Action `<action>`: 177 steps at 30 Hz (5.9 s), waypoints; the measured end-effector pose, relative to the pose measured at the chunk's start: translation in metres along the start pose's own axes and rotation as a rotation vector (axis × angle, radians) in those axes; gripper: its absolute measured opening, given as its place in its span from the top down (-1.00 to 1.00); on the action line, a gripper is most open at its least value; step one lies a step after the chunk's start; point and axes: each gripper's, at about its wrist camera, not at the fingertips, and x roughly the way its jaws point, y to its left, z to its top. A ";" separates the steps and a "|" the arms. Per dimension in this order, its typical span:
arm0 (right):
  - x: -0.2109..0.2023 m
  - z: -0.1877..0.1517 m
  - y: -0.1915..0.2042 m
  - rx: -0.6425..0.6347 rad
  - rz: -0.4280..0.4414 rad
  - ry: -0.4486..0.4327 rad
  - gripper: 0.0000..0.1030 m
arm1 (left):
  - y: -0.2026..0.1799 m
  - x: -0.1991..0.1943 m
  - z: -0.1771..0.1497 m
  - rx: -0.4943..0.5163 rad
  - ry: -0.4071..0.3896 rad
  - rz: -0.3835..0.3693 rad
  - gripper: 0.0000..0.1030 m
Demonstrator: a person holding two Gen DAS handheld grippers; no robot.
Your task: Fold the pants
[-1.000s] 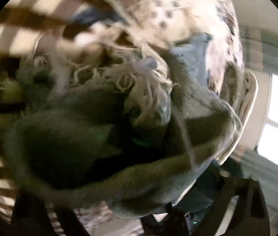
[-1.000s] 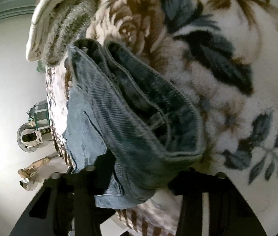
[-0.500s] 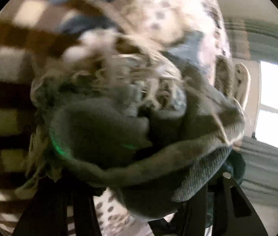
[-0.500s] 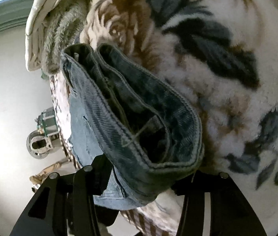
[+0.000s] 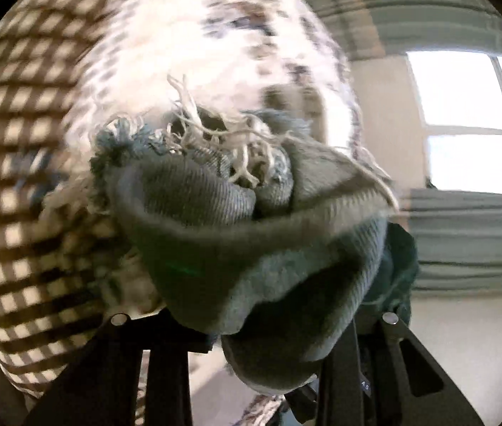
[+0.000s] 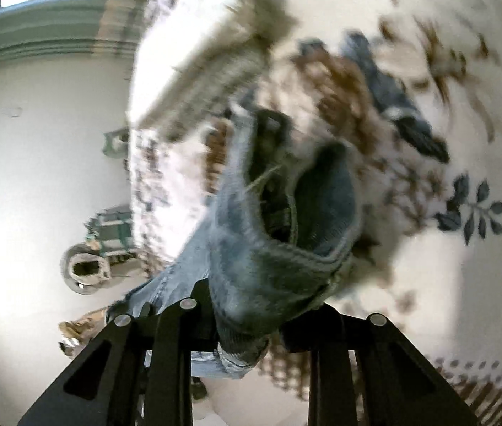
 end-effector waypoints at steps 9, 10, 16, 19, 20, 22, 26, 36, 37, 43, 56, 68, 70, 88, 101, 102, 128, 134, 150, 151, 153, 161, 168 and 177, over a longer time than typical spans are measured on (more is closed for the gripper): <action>-0.077 0.065 0.132 -0.050 0.095 -0.249 0.52 | -0.157 0.030 0.086 0.138 0.074 -0.224 0.46; -0.080 0.077 0.144 -0.053 0.097 -0.281 0.52 | -0.180 0.045 0.104 0.151 0.094 -0.258 0.46; -0.059 0.180 0.201 -0.042 0.121 -0.501 0.52 | -0.259 0.143 0.188 0.260 0.187 -0.370 0.46; -0.023 0.211 0.188 -0.022 0.092 -0.560 0.52 | -0.250 0.221 0.226 0.307 0.270 -0.344 0.46; -0.004 0.222 0.176 0.003 0.076 -0.561 0.52 | -0.238 0.239 0.231 0.311 0.293 -0.316 0.46; 0.038 0.234 0.143 0.055 0.039 -0.542 0.52 | -0.203 0.277 0.246 0.308 0.330 -0.244 0.46; 0.102 0.225 0.087 0.152 -0.033 -0.482 0.51 | -0.123 0.304 0.255 0.269 0.371 -0.134 0.49; 0.111 0.216 0.087 0.111 -0.095 -0.467 0.51 | -0.096 0.247 0.264 0.180 0.399 -0.070 0.39; 0.112 0.217 0.090 0.107 -0.100 -0.463 0.51 | -0.095 0.239 0.265 0.175 0.384 -0.063 0.39; 0.109 0.220 0.102 0.099 -0.140 -0.429 0.46 | -0.083 0.215 0.290 0.154 0.302 0.041 0.27; 0.066 0.190 0.139 0.087 -0.564 -0.410 -0.89 | -0.164 0.182 0.247 0.729 0.288 0.414 -0.78; -0.008 0.081 0.280 -0.163 -0.838 -0.513 -1.00 | -0.256 0.081 0.162 1.168 0.199 0.523 -0.83; -0.027 0.058 0.302 -0.191 -0.831 -0.541 -1.00 | -0.269 0.055 0.147 1.205 0.173 0.508 -0.83; -0.177 -0.171 0.438 -0.383 -0.786 -0.748 -1.00 | -0.314 -0.171 0.074 1.278 -0.052 0.376 -0.83; -0.234 -0.298 0.504 -0.482 -0.794 -0.869 -1.00 | -0.316 -0.257 0.057 1.318 -0.105 0.294 -0.83; -0.236 -0.305 0.507 -0.485 -0.795 -0.872 -1.00 | -0.317 -0.259 0.057 1.328 -0.117 0.291 -0.83; -0.224 -0.303 0.511 -0.466 -0.780 -0.855 -1.00 | -0.304 -0.269 0.053 1.361 -0.105 0.292 -1.00; -0.220 -0.303 0.514 -0.466 -0.775 -0.853 -1.00 | -0.305 -0.269 0.052 1.358 -0.105 0.290 -1.00; -0.209 -0.305 0.524 -0.479 -0.763 -0.847 -1.00 | -0.305 -0.272 0.059 1.360 -0.110 0.287 -1.00; -0.208 -0.305 0.524 -0.479 -0.765 -0.847 -1.00 | -0.304 -0.272 0.059 1.359 -0.110 0.289 -1.00; -0.209 -0.306 0.524 -0.480 -0.764 -0.846 -1.00 | -0.304 -0.272 0.059 1.359 -0.110 0.288 -1.00; -0.206 -0.307 0.526 -0.482 -0.762 -0.848 -1.00 | -0.304 -0.274 0.059 1.359 -0.114 0.289 -1.00; -0.201 -0.309 0.532 -0.489 -0.760 -0.851 -1.00 | -0.307 -0.278 0.060 1.356 -0.115 0.285 -1.00; -0.200 -0.311 0.532 -0.488 -0.758 -0.852 -1.00 | -0.316 -0.282 0.057 1.353 -0.123 0.277 -1.00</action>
